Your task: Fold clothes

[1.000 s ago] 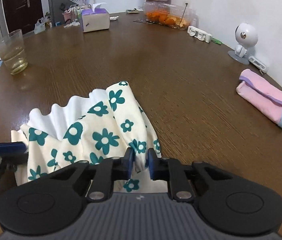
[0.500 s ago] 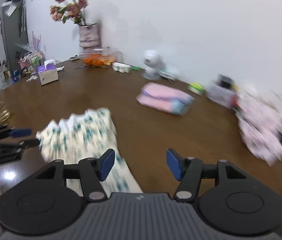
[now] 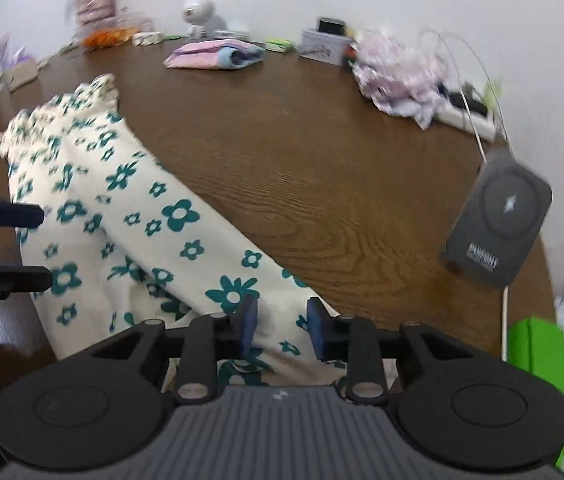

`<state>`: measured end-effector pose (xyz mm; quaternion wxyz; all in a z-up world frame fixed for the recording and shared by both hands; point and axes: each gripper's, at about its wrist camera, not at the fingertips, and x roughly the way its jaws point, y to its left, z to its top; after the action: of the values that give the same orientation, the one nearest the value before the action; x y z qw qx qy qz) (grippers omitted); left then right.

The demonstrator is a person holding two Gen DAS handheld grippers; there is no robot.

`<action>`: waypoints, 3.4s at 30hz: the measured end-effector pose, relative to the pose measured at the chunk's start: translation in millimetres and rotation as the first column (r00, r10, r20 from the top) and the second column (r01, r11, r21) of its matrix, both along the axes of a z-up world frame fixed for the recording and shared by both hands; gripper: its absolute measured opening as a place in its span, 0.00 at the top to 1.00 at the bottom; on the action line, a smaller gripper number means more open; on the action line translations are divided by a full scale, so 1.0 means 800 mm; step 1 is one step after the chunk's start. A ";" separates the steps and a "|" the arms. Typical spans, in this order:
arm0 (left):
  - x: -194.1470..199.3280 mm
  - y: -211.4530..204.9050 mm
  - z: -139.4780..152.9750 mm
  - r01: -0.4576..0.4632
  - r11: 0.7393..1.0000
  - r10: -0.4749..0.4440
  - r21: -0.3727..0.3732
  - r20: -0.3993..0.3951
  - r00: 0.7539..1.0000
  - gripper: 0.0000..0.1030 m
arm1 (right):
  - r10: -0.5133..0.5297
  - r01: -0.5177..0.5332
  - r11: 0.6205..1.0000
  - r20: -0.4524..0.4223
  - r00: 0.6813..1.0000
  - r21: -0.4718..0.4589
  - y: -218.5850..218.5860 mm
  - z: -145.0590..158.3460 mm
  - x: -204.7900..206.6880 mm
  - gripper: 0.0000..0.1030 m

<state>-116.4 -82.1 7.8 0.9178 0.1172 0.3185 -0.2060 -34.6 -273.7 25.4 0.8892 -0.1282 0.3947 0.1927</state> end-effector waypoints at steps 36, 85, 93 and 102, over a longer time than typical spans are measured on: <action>0.323 0.209 0.071 -0.409 0.849 0.435 -0.333 0.004 0.900 0.97 | 0.041 -0.044 0.981 0.018 0.999 0.187 0.216 0.079 0.287 0.95; -0.106 0.053 -0.040 0.603 0.708 -0.665 0.367 0.060 0.745 0.82 | 0.601 -0.595 0.799 0.125 0.789 -0.089 0.059 -0.035 -0.178 0.65; -0.040 0.087 0.046 0.639 0.757 -0.649 0.137 0.041 0.760 0.89 | 0.630 -0.640 0.766 0.129 0.766 0.060 0.046 0.036 -0.153 0.92; 0.155 0.063 0.039 0.406 0.910 -0.407 -0.079 0.014 0.914 0.89 | 0.431 -0.429 0.893 0.016 0.902 0.133 0.070 0.043 0.069 0.90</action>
<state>7.2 -31.5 39.1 0.8584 0.1439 0.2800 -0.4051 20.6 -217.6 60.0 0.8284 -0.1512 0.3489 0.4112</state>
